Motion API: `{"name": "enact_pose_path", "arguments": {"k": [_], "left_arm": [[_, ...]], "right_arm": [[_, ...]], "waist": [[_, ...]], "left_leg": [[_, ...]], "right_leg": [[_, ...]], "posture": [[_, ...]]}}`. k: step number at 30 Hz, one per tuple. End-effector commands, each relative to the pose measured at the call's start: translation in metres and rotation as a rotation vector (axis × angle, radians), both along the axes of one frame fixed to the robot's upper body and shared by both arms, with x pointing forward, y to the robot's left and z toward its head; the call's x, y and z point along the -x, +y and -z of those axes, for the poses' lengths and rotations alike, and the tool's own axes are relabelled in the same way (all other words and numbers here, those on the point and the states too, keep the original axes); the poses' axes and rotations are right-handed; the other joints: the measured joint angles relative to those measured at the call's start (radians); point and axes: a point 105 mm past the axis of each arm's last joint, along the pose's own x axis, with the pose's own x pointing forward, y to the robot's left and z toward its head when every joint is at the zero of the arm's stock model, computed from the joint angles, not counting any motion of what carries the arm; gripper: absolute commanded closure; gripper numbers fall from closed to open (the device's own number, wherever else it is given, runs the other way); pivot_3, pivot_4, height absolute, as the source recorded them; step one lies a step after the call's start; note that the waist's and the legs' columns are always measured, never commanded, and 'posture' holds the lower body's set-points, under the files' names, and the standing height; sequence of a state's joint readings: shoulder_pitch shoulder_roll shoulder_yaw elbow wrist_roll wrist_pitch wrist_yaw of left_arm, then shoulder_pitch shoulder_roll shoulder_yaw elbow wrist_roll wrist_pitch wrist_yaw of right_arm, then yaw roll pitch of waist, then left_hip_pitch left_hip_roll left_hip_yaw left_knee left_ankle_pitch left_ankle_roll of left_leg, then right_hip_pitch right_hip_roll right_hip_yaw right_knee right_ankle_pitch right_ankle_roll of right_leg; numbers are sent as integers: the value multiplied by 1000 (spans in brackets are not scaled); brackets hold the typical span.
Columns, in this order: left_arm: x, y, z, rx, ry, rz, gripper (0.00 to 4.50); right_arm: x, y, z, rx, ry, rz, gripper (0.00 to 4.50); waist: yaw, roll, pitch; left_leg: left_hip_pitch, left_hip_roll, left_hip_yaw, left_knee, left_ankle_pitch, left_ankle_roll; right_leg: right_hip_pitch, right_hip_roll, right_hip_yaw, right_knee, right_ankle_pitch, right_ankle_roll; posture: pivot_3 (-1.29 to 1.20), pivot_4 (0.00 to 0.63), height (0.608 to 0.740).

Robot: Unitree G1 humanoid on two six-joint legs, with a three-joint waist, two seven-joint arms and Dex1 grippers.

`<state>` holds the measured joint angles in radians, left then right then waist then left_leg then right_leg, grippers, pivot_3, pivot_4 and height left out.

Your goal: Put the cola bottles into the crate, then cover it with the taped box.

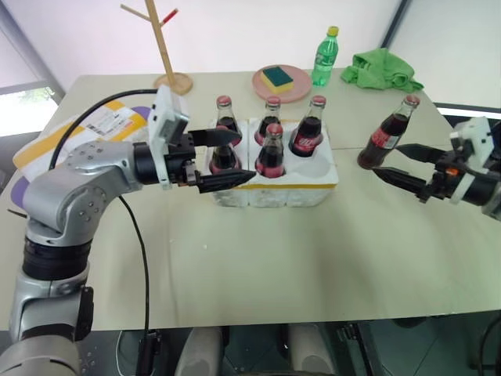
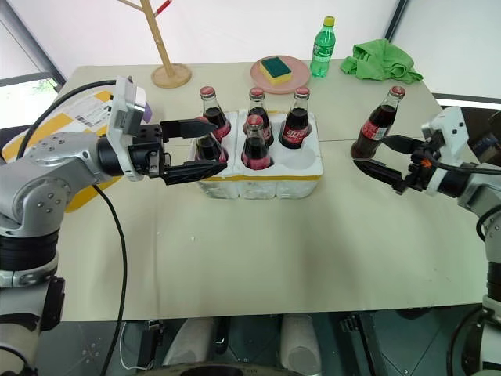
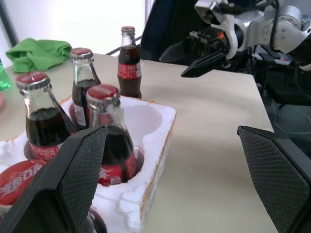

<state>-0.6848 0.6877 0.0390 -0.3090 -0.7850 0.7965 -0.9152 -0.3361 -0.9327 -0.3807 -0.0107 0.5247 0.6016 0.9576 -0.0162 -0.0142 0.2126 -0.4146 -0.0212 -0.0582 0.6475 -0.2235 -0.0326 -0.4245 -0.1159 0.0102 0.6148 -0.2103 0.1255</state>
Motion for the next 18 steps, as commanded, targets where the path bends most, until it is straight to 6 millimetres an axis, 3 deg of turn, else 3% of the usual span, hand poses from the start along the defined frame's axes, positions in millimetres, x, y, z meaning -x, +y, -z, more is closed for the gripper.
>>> {"name": "enact_pose_path", "arguments": {"k": [1,7,18], "left_arm": [[2,-4,-10,3,-55,26,0],[1,-7,-12,4,-61,35,0],[4,-8,-15,3,-65,35,0]], "right_arm": [[-11,-24,-11,-8,-96,161,39],[-41,-49,-5,-122,-139,384,39],[-66,-37,9,-195,-121,376,39]], "waist": [[-1,0,0],[-3,0,0],[-2,0,0]], "left_leg": [[0,0,0,0,0,0],[0,0,0,0,0,0],[1,0,0,0,0,0]], "right_leg": [[0,0,0,0,0,0],[0,0,0,0,0,0],[1,0,0,0,2,3]], "posture": [[0,150,740],[0,150,740],[0,150,740]]}}
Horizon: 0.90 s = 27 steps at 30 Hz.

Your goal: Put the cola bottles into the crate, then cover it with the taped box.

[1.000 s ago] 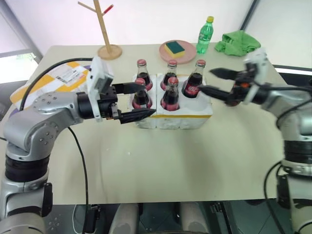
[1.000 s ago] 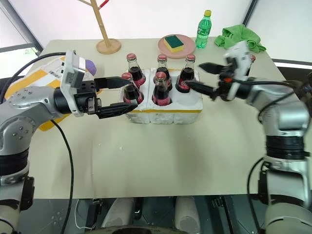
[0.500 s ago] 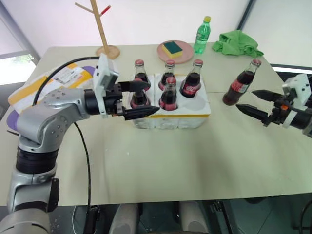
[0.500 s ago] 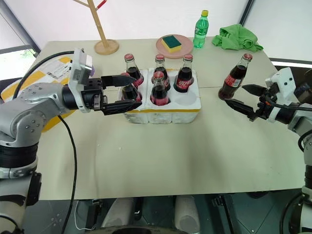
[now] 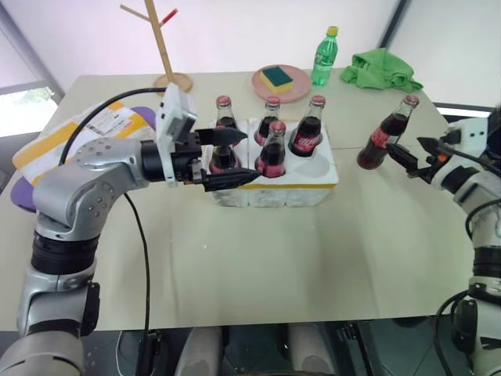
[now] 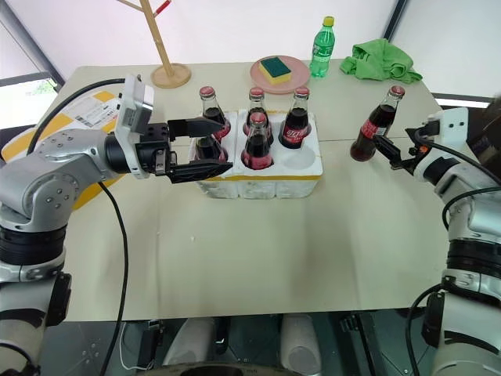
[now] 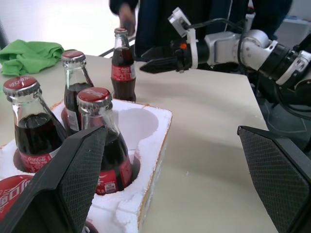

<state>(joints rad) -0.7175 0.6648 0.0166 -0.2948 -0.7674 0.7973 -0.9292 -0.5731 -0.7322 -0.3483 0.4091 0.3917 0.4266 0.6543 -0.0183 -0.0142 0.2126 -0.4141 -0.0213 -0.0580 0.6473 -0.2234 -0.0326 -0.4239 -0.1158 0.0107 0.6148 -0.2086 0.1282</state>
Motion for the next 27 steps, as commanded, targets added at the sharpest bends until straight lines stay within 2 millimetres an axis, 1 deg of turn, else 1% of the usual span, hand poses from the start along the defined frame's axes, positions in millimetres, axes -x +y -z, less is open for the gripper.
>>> {"name": "enact_pose_path", "arguments": {"k": [1,6,12,16,23,27], "left_arm": [[5,-1,-13,8,-58,5,0],[6,-1,-14,11,-60,6,0],[9,-2,-15,13,-55,16,0],[10,-4,-14,9,-56,19,0],[10,-5,-14,7,-58,20,0],[10,-4,-15,6,-61,15,0]], "right_arm": [[-5,2,-17,19,-62,-2,39],[-15,5,-15,31,-68,4,39],[-26,14,-14,30,-75,-15,39],[-36,20,-12,28,-76,-17,39],[-50,26,-12,15,-84,-10,39],[-54,28,-9,13,-79,-9,39]], "waist": [[0,0,0],[-1,0,0],[-2,0,0],[-3,0,0],[-6,0,0],[-16,0,0]], "left_leg": [[0,0,0,0,0,0],[0,0,0,0,0,0],[0,0,0,0,0,0],[0,0,0,0,0,0],[0,0,0,0,0,0],[0,0,0,0,0,0]], "right_leg": [[0,0,0,0,0,0],[0,0,0,0,0,0],[0,0,0,0,0,0],[0,0,0,0,0,0],[0,0,0,0,0,0],[0,0,0,0,0,0]], "posture": [[0,150,740],[0,150,740],[0,150,740],[0,150,740],[0,150,740],[0,150,740]]}}
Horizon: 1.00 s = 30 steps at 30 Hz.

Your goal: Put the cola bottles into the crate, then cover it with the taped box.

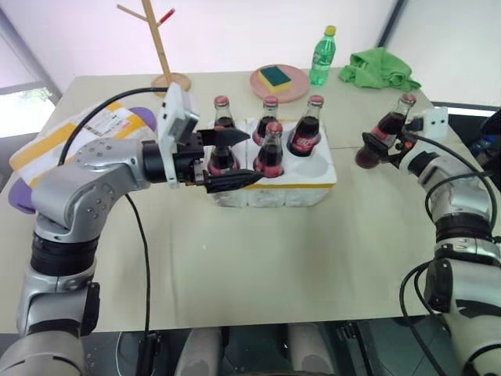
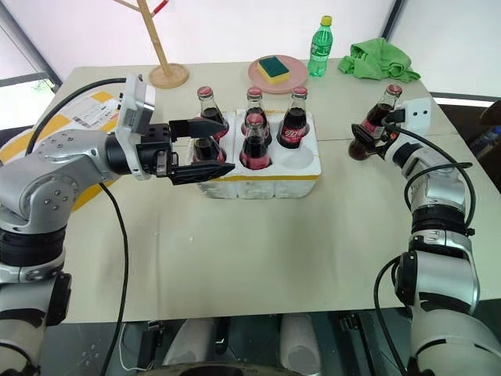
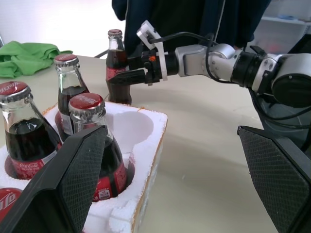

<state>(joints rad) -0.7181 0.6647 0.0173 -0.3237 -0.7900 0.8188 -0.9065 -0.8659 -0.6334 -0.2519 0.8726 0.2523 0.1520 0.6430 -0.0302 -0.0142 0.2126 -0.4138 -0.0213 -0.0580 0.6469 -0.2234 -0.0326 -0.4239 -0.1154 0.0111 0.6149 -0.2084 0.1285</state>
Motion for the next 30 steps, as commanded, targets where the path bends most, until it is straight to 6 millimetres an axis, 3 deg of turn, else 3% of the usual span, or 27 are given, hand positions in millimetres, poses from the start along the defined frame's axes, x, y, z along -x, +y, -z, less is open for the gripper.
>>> {"name": "enact_pose_path", "arguments": {"k": [1,2,4,5,13,17,23,27,30], "left_arm": [[6,0,-14,6,-63,6,0],[6,1,-14,6,-63,4,0],[6,1,-14,5,-64,2,0],[6,2,-14,5,-64,1,0],[5,3,-14,7,-63,-5,0],[6,2,-15,10,-62,-4,0],[8,5,-12,6,-58,-7,0],[8,5,-11,6,-56,-7,0],[9,4,-10,7,-57,-5,0]], "right_arm": [[-4,3,-13,9,-52,-4,529],[-4,3,-13,9,-53,-2,693],[-5,3,-13,8,-55,-2,1689],[-5,3,-14,6,-58,-3,1975],[-1,0,-39,4,-131,-14,1963],[8,9,-80,16,-228,-97,1963],[45,50,-130,-7,-312,-404,1963],[69,74,-150,-39,-322,-581,1963],[87,100,-148,-10,-284,-739,1963]], "waist": [[-7,0,0],[-10,0,0],[-15,0,0],[-16,0,0],[-15,0,0],[-15,3,2],[-13,5,3],[-12,5,3],[-11,5,3]], "left_leg": [[0,0,0,0,0,0],[0,0,0,0,0,0],[0,0,0,0,0,0],[0,0,0,0,0,0],[1,0,0,-1,0,0],[1,0,0,-1,0,0],[1,0,0,-2,0,0],[0,0,0,-1,0,0],[0,0,0,-1,0,0]], "right_leg": [[0,0,0,0,0,0],[0,0,0,0,0,0],[0,0,0,0,0,0],[0,0,0,0,0,0],[0,0,1,0,0,0],[0,0,1,0,0,0],[-1,0,1,1,0,1],[-1,1,1,1,0,1],[-1,1,2,1,0,1]], "posture": [[0,150,740],[0,150,740],[0,150,740],[0,150,740],[0,150,740],[0,150,740],[0,150,740],[0,150,740],[0,150,740]]}}
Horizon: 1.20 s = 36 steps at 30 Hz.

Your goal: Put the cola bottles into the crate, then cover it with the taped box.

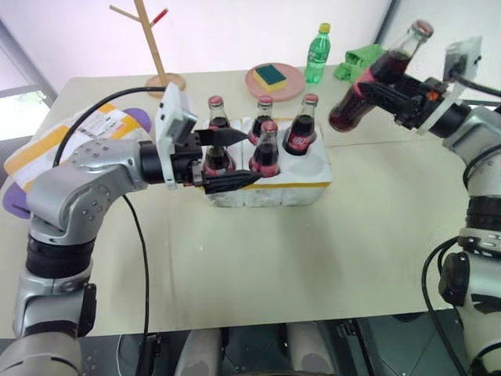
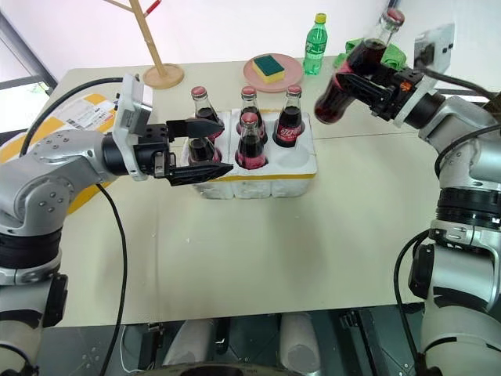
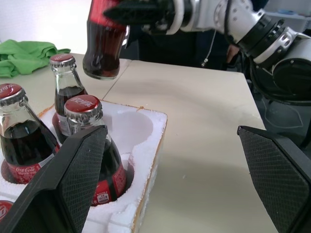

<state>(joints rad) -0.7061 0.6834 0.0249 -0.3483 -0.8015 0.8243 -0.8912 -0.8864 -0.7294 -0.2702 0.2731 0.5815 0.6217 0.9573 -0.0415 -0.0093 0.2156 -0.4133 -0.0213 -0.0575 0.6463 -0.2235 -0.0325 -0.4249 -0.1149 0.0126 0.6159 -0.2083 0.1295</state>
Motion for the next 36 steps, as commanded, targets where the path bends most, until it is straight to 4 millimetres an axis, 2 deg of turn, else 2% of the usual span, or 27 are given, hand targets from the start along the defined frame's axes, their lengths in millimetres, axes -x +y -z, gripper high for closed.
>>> {"name": "enact_pose_path", "arguments": {"k": [1,5,10,15,23,30,32,34,36], "left_arm": [[6,1,-9,18,-49,9,0],[7,0,-9,20,-52,8,0],[8,2,-10,19,-54,1,0],[9,3,-10,17,-52,-9,0],[9,6,-10,14,-47,-25,0],[8,6,-11,17,-52,-31,0],[7,6,-12,17,-54,-32,0],[7,7,-12,17,-57,-34,0],[7,7,-13,16,-59,-38,0]], "right_arm": [[31,27,-25,56,-94,-174,1963],[34,44,-8,94,-51,-238,1963],[26,57,19,178,-28,-236,1963],[18,59,41,291,-27,-202,1963],[14,63,58,334,6,-210,1963],[5,65,88,407,62,-184,1963],[0,64,95,405,79,-160,806],[-3,63,98,393,92,-141,35],[-2,63,98,389,91,-144,35]], "waist": [[-1,0,0],[1,0,0],[2,0,0],[1,0,0],[1,-1,0],[1,-1,0],[1,-1,0],[1,-2,-1],[1,-2,-1]], "left_leg": [[0,0,0,0,0,0],[0,0,0,0,0,0],[0,0,0,0,0,0],[0,0,0,0,0,0],[0,0,0,0,0,0],[0,0,0,0,0,0],[0,0,0,0,0,0],[0,0,0,0,0,0],[0,0,0,1,0,0]], "right_leg": [[0,0,0,0,0,0],[0,0,0,0,0,0],[0,0,0,0,0,0],[0,0,0,0,0,0],[0,0,0,0,0,0],[0,0,0,0,0,0],[0,0,0,0,0,0],[0,0,0,0,0,0],[0,0,0,0,0,0]], "posture": [[0,150,740],[0,150,740],[0,150,740],[0,150,740],[0,150,740],[0,150,740],[0,150,740],[0,150,740],[0,150,740]]}}
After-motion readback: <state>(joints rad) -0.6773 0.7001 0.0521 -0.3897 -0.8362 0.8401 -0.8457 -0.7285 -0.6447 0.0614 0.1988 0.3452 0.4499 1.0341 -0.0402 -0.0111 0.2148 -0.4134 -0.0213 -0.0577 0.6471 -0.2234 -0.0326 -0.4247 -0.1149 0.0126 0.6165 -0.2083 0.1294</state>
